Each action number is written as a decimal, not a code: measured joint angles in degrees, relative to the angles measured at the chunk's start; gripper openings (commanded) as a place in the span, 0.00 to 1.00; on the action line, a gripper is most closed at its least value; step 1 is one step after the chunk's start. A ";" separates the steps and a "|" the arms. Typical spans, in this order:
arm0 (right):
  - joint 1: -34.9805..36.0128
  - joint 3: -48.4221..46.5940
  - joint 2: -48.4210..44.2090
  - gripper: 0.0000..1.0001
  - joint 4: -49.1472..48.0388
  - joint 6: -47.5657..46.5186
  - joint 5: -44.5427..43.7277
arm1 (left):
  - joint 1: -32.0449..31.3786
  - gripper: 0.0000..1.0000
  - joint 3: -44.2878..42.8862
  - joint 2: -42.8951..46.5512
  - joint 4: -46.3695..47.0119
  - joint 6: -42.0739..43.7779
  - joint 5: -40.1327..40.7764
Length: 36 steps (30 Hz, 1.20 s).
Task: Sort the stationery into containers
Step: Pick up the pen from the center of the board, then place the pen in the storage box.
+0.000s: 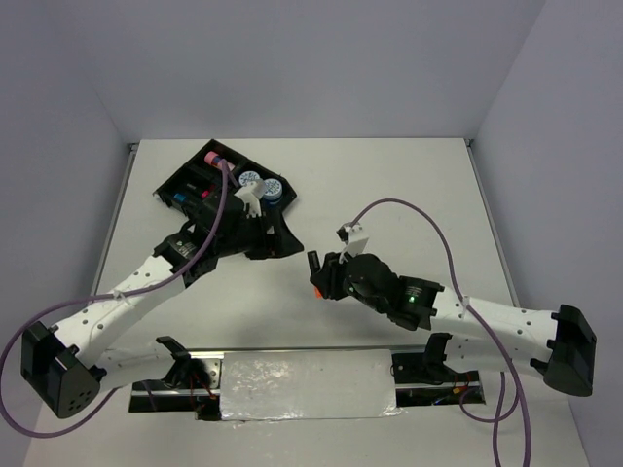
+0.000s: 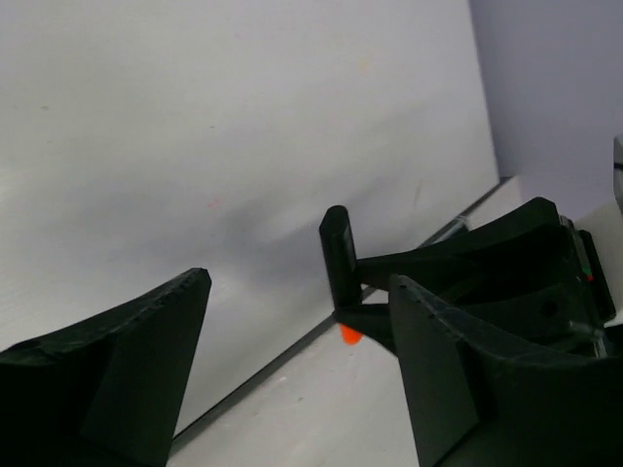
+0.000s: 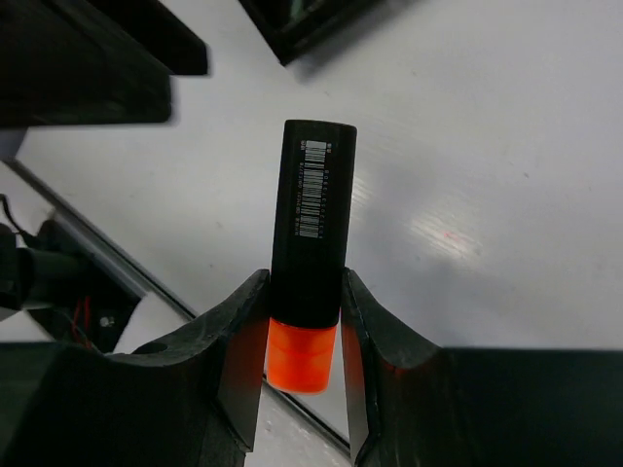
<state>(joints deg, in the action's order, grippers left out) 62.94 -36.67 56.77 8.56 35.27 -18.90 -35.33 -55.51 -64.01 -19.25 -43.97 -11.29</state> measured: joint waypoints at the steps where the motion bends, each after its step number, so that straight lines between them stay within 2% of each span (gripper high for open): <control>1: 0.31 -0.72 -0.44 0.08 -0.92 -0.81 -0.02 | -0.90 0.83 0.13 0.00 1.01 -0.83 0.00; 8: 1.92 -1.75 -0.98 0.09 -4.46 -4.24 1.38 | -3.72 0.81 2.56 -0.15 6.27 -5.60 -0.17; 11: 2.10 -2.75 -0.98 0.09 -4.83 -5.20 1.86 | -4.50 0.65 2.71 -0.98 7.76 -6.58 -0.70; 12: 2.16 -3.13 -0.98 0.09 -5.20 -5.42 1.90 | -4.63 0.52 2.75 -1.20 8.15 -7.06 -0.83; 14: 2.19 -3.85 -0.96 0.10 -6.10 -5.97 2.08 | -4.74 0.41 3.17 -1.49 9.07 -7.69 -1.14; 15: 2.19 -4.11 -0.94 0.10 -6.08 -6.23 2.19 | -4.76 0.28 3.48 -1.49 9.84 -7.89 -1.51; 17: 2.19 -4.28 -0.42 0.14 -6.05 -6.51 2.21 | -4.85 0.14 3.76 -1.49 11.56 -9.09 -2.67; 18: 2.19 -4.46 0.11 0.37 -6.10 -6.60 2.23 | -5.01 0.01 3.76 -1.49 11.98 -8.66 -2.67; 20: 2.19 -4.70 0.63 0.89 -6.12 -6.40 2.08 | -4.90 0.00 3.76 -1.53 11.56 -8.55 -2.56; 21: 2.19 -4.81 0.83 1.00 -6.25 -6.95 1.90 | -4.90 0.00 3.74 -1.53 11.28 -8.52 -2.10; 24: 2.03 -4.81 0.55 1.00 -6.25 -6.23 -0.13 | -3.56 0.00 0.57 -2.67 4.63 -7.96 2.25; 26: 1.31 -4.24 -1.09 1.00 -5.49 -5.07 -1.62 | 0.39 0.00 -3.10 -4.44 0.61 -6.80 4.96; 31: -1.42 -1.44 -9.99 1.00 0.35 -2.19 -5.90 | 21.03 0.00 -15.23 -13.29 -7.28 -3.06 13.57; 33: -2.10 -1.07 -12.98 1.00 3.56 -1.18 -7.41 | 27.23 0.00 -21.57 -19.45 -10.62 -2.45 18.12; 36: -2.38 -0.74 -15.76 1.00 7.41 -0.07 -8.55 | 33.22 0.00 -32.17 -30.49 -14.29 -2.27 22.86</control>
<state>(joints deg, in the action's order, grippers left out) 60.55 -37.41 41.01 15.97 35.20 -27.44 -2.11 -87.68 -94.50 -33.54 -46.24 11.57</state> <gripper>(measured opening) 0.996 0.259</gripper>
